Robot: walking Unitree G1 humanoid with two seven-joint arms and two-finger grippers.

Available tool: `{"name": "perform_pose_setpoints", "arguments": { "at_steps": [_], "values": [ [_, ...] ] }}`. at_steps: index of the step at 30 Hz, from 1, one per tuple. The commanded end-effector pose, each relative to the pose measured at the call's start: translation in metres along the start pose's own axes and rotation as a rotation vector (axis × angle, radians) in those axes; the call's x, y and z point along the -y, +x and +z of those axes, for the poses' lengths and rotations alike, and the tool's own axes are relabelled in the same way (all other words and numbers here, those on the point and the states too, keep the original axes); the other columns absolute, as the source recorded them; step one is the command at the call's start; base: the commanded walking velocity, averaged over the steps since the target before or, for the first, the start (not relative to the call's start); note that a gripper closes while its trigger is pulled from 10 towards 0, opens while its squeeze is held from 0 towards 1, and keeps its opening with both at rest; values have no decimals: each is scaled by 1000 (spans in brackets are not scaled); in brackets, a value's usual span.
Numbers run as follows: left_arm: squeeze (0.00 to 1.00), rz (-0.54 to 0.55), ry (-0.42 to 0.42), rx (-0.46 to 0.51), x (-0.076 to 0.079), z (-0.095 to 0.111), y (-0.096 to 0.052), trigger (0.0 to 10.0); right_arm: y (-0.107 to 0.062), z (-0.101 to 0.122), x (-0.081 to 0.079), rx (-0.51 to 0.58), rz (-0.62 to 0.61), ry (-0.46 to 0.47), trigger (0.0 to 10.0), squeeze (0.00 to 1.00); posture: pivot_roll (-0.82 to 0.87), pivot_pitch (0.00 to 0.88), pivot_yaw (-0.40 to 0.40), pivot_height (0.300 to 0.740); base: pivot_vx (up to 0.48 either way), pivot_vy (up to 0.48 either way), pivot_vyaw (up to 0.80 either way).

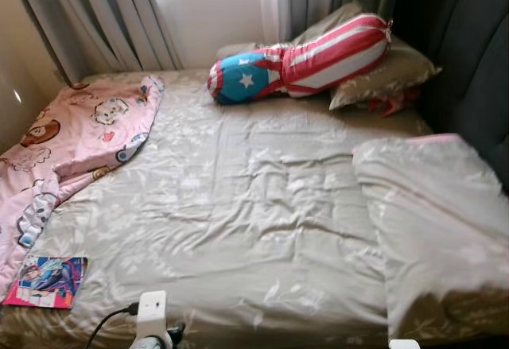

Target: Clean up the room

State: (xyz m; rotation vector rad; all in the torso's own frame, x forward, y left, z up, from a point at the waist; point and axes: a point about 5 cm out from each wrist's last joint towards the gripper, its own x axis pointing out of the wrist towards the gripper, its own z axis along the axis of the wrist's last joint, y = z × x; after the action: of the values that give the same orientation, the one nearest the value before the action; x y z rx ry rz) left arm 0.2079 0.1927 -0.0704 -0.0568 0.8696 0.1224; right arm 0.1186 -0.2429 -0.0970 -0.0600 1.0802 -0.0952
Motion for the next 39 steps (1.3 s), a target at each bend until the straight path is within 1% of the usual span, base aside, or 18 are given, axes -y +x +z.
{"name": "perform_pose_setpoints", "arguments": {
  "at_steps": [1, 39],
  "values": [
    [0, 21, 21, -17, -10, -3, -1, 10000, 1, 3, -5, 13, 14, -4, 10000, 0, -183, 0, 58, 740, 0, 371, 0],
    [0, 22, 19, -14, -10, -1, -1, 10000, 2, 6, -6, 14, 25, -33, 10000, 0, -183, 0, 61, 740, 0, 370, 0]
  ]
}}
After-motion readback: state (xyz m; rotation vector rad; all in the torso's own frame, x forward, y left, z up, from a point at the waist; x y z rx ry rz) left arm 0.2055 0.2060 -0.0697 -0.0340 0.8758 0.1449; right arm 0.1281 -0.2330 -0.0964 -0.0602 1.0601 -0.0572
